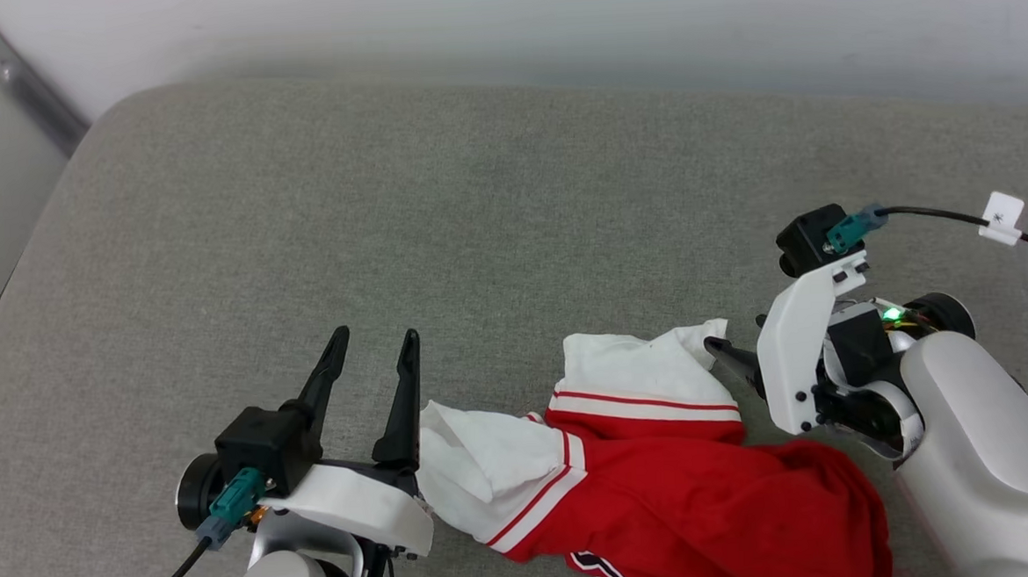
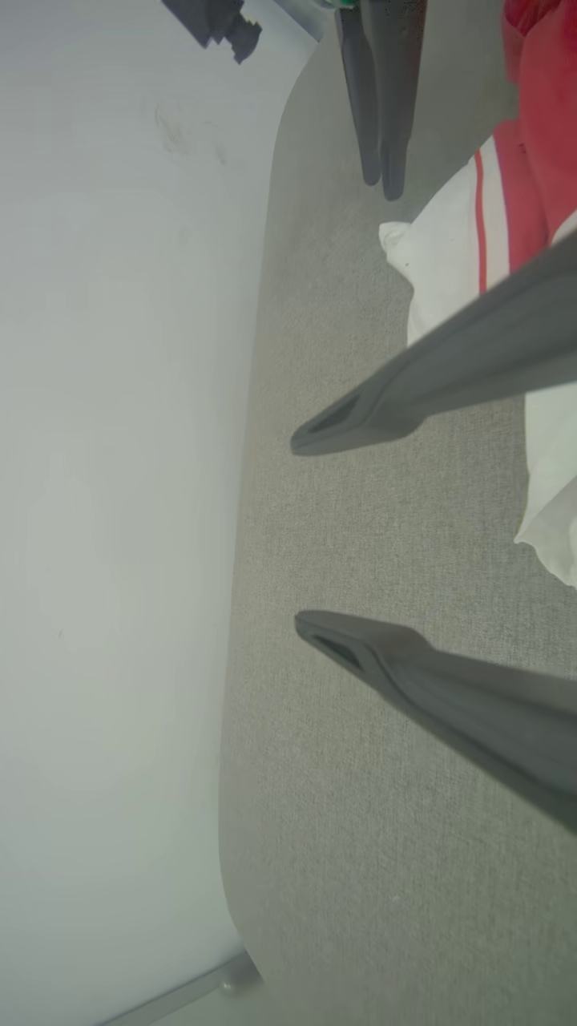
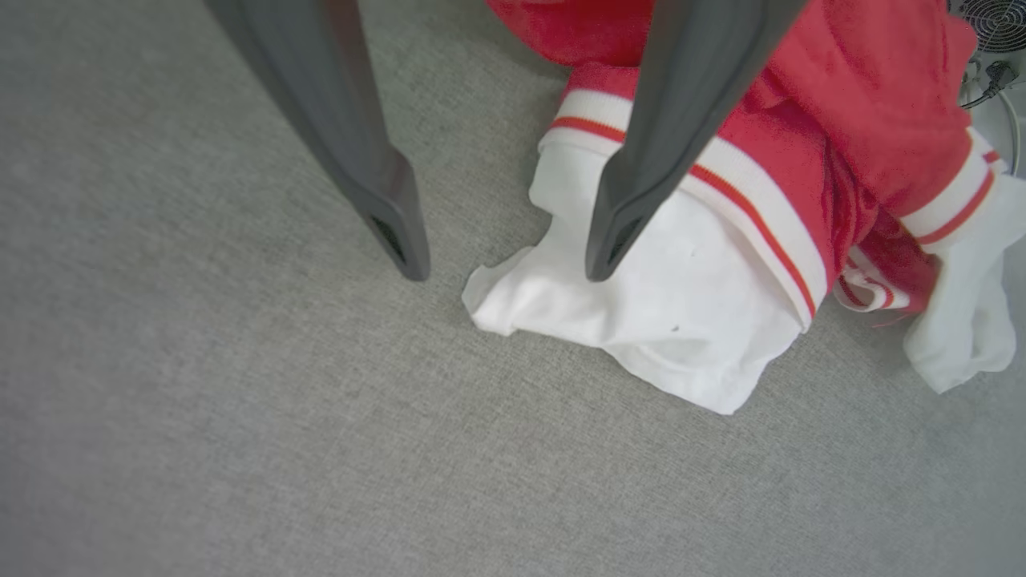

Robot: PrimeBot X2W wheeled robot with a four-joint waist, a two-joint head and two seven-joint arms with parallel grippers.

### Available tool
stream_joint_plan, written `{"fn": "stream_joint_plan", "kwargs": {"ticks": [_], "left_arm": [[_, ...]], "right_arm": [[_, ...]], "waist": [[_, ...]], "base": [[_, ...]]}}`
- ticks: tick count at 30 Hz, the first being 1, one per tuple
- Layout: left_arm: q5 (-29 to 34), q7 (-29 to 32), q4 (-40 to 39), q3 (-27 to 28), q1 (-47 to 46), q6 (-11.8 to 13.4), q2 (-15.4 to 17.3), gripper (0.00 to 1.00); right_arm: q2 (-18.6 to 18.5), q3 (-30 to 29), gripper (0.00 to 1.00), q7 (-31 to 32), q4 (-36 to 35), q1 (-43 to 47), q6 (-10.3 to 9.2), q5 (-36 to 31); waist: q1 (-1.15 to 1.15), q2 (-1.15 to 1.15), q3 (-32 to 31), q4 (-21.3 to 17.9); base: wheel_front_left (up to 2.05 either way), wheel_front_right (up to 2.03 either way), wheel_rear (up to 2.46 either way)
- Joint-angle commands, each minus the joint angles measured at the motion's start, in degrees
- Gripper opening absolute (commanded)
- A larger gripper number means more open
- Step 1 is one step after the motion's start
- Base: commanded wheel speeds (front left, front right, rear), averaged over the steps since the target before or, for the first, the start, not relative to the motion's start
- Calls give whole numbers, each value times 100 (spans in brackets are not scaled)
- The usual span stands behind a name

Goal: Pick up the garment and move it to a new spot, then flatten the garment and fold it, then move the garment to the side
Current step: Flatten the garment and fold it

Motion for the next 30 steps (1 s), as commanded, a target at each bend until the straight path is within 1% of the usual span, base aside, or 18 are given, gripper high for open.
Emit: {"fn": "stream_joint_plan", "kwargs": {"ticks": [1, 7, 12, 13, 14, 15, 17, 18, 23, 26, 30], "left_arm": [[39, -38, 24, -14, -122, -34, -56, 100], [47, -87, 134, -11, -289, -132, -126, 100], [71, -119, 214, 4, -327, -177, -151, 100], [79, -126, 226, 4, -335, -181, -160, 100], [84, -132, 242, 1, -344, -182, -171, 100], [84, -132, 256, -1, -352, -182, -178, 100], [79, -138, 293, -7, -349, -190, -186, 100], [66, -150, 350, -5, -297, -182, -196, 100], [44, -162, 379, 14, -147, -129, -179, 100], [7, -160, 381, 33, -25, -85, -145, 100], [-10, -130, 319, 37, 102, -9, -124, 100]], "right_arm": [[-7, 140, 100, -34, 262, -225, -4, 67], [87, 695, 100, -131, 1301, -807, -3, 248], [216, 1084, 100, 86, 2103, -855, -6, 421], [242, 1161, 56, 128, 2191, -868, -6, 466], [258, 1236, 3, 144, 2243, -882, -5, 509], [259, 1301, 0, 122, 2277, -921, -4, 555], [221, 1405, 0, -30, 2234, -1051, -3, 622], [45, 1409, 0, -379, 2093, -1341, -4, 670], [-275, 1270, 0, -846, 1794, -1545, -5, 678], [-574, 989, 0, -1030, 1589, -1447, -6, 640], [-960, 377, 0, -1134, 1260, -999, -5, 435]], "waist": [[0, 0, 202, 140], [0, 0, 501, 220], [0, 0, 581, 211], [0, 0, 584, 207], [0, 0, 581, 202], [0, 0, 572, 196], [0, 0, 527, 176], [0, 0, 412, 129], [0, 0, 150, -5], [0, 0, -22, -113], [0, 0, -192, -231]], "base": [[0, 0, 0], [0, 0, 0], [0, 0, 0], [0, 0, 0], [0, 0, 0], [0, 0, 0], [0, 0, 0], [0, 0, 0], [0, 0, 0], [0, 0, 0], [0, 0, 0]]}}
